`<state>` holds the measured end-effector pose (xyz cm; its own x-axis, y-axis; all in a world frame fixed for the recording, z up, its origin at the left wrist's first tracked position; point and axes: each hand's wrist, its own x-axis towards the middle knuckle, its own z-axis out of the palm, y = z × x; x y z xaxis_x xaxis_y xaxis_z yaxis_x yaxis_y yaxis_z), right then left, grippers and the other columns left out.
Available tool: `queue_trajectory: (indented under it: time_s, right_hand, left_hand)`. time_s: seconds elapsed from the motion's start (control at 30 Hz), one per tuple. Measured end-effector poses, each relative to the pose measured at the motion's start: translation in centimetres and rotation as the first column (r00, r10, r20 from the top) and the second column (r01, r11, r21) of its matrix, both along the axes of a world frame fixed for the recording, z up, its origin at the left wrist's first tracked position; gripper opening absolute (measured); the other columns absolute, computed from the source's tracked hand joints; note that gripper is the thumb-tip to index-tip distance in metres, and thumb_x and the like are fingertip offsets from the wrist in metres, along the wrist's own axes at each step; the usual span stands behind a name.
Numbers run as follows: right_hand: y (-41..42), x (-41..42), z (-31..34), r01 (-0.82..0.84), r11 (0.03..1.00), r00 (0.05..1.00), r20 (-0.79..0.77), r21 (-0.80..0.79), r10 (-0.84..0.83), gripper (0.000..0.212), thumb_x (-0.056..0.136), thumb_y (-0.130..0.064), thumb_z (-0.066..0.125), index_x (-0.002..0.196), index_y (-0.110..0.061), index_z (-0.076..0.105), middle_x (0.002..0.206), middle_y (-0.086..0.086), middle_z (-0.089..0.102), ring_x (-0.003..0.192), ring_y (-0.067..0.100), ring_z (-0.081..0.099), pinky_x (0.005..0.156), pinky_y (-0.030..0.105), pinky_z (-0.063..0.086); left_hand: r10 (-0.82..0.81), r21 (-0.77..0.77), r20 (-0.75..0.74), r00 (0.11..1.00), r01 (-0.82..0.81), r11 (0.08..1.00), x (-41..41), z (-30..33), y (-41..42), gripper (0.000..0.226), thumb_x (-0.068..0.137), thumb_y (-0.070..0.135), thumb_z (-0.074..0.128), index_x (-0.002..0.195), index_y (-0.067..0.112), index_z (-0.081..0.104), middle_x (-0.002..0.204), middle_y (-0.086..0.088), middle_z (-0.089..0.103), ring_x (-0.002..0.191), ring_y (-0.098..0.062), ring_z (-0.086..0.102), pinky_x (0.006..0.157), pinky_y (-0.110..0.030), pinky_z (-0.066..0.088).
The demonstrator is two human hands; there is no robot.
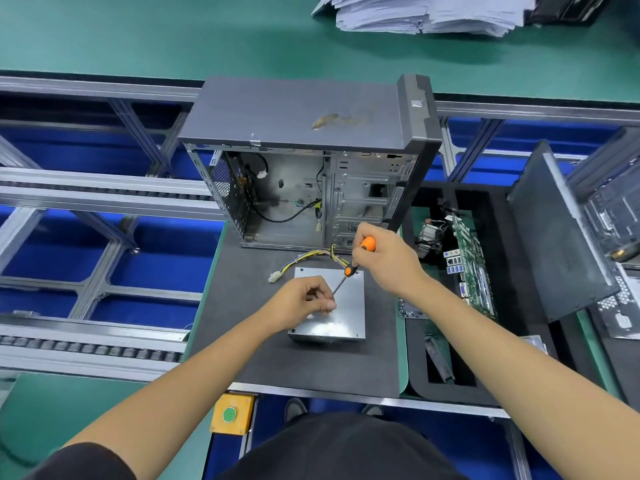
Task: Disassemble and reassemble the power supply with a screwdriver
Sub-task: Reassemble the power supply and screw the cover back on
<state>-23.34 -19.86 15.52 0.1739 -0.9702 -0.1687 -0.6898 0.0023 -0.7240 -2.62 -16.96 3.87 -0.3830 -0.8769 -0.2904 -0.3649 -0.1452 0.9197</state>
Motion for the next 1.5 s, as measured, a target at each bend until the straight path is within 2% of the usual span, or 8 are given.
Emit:
queue_trajectory:
  time_s: [0.27, 0.4, 0.53, 0.73, 0.87, 1.13, 1.3, 1.5]
  right_hand:
    - [0.3, -0.1, 0.5, -0.041, 0.999, 0.997, -0.060, -0.020, 0.039, 0.008, 0.081, -0.021, 0.058, 0.077, -0.025, 0.052, 0.069, -0.011, 0.068, 0.073, 0.018, 0.060, 0.069, 0.034, 0.045]
    - [0.6, -0.1, 0.6, -0.073, 0.996, 0.992, -0.108, -0.044, 0.067, 0.010, 0.081, -0.020, 0.058, 0.076, -0.026, 0.052, 0.068, -0.014, 0.067, 0.074, 0.016, 0.060, 0.071, 0.034, 0.045]
    - [1.1, -0.2, 0.6, -0.111, 0.990, 0.980, -0.174, -0.082, 0.095, 0.013, 0.080, -0.020, 0.059, 0.074, -0.029, 0.050, 0.062, -0.019, 0.059, 0.067, 0.009, 0.054, 0.063, 0.029, 0.040]
    - [1.6, -0.1, 0.3, -0.178, 0.979, 0.955, -0.256, -0.101, 0.148, 0.010, 0.079, -0.025, 0.057, 0.077, -0.029, 0.048, 0.067, -0.009, 0.062, 0.070, 0.016, 0.056, 0.065, 0.031, 0.043]
    - [1.7, -0.1, -0.1, -0.182, 0.978, 0.955, -0.254, -0.105, 0.151, 0.015, 0.078, -0.026, 0.059, 0.075, -0.033, 0.045, 0.064, -0.006, 0.058, 0.067, 0.018, 0.054, 0.065, 0.033, 0.044]
    - [1.8, -0.6, -0.5, -0.172, 0.979, 0.955, -0.264, -0.111, 0.137, 0.017, 0.076, -0.030, 0.056, 0.071, -0.037, 0.042, 0.062, -0.008, 0.056, 0.064, 0.013, 0.049, 0.061, 0.032, 0.040]
    - [1.8, -0.8, -0.9, -0.178, 0.981, 0.958, -0.240, -0.079, 0.155, 0.010, 0.074, -0.031, 0.055, 0.077, -0.033, 0.046, 0.069, -0.007, 0.061, 0.069, 0.017, 0.052, 0.066, 0.034, 0.045]
    - [1.8, -1.5, -1.3, -0.183, 0.978, 0.960, -0.230, -0.098, 0.156, 0.007, 0.073, -0.034, 0.051, 0.077, -0.033, 0.045, 0.067, -0.006, 0.060, 0.065, 0.016, 0.050, 0.062, 0.034, 0.043]
  left_hand:
    - [-0.066, 0.010, 0.055, 0.996, 0.065, 0.998, -0.5, 0.3, 0.1, 0.012, 0.091, 0.008, 0.074, 0.090, 0.005, 0.062, 0.085, -0.011, 0.074, 0.069, -0.011, 0.066, 0.071, -0.019, 0.052]
    - [-0.138, -0.025, 0.114, 0.984, 0.141, 0.990, -0.7, -0.1, -0.2, 0.014, 0.090, 0.009, 0.073, 0.088, 0.014, 0.060, 0.083, -0.002, 0.075, 0.072, -0.012, 0.069, 0.075, -0.022, 0.054]
    - [-0.223, -0.050, 0.208, 0.952, 0.238, 0.970, -1.0, -0.3, -0.4, 0.021, 0.090, 0.013, 0.074, 0.085, 0.021, 0.055, 0.084, 0.001, 0.072, 0.071, -0.009, 0.064, 0.077, -0.028, 0.055]
    - [-0.319, -0.037, 0.363, 0.875, 0.356, 0.934, -1.9, -0.3, -0.4, 0.021, 0.095, 0.013, 0.060, 0.083, 0.028, 0.052, 0.088, 0.011, 0.072, 0.084, 0.006, 0.063, 0.081, -0.024, 0.046]
    - [-0.321, -0.067, 0.418, 0.850, 0.382, 0.922, -2.3, -0.1, -0.3, 0.019, 0.095, 0.018, 0.065, 0.086, 0.028, 0.052, 0.091, 0.014, 0.070, 0.092, -0.006, 0.062, 0.089, -0.033, 0.051]
    - [-0.352, -0.081, 0.416, 0.838, 0.420, 0.904, -2.6, 0.4, -0.1, 0.024, 0.093, 0.031, 0.071, 0.084, 0.030, 0.048, 0.094, 0.005, 0.067, 0.091, -0.020, 0.060, 0.086, -0.042, 0.051]
    - [-0.349, -0.093, 0.424, 0.836, 0.423, 0.901, -2.9, -0.1, 0.0, 0.027, 0.092, 0.034, 0.071, 0.081, 0.033, 0.046, 0.093, 0.007, 0.066, 0.090, -0.020, 0.059, 0.085, -0.042, 0.051]
    - [-0.330, -0.130, 0.426, 0.843, 0.418, 0.899, -3.2, -1.1, 0.0, 0.026, 0.091, 0.036, 0.071, 0.081, 0.033, 0.047, 0.089, 0.012, 0.065, 0.085, -0.011, 0.058, 0.080, -0.033, 0.051]
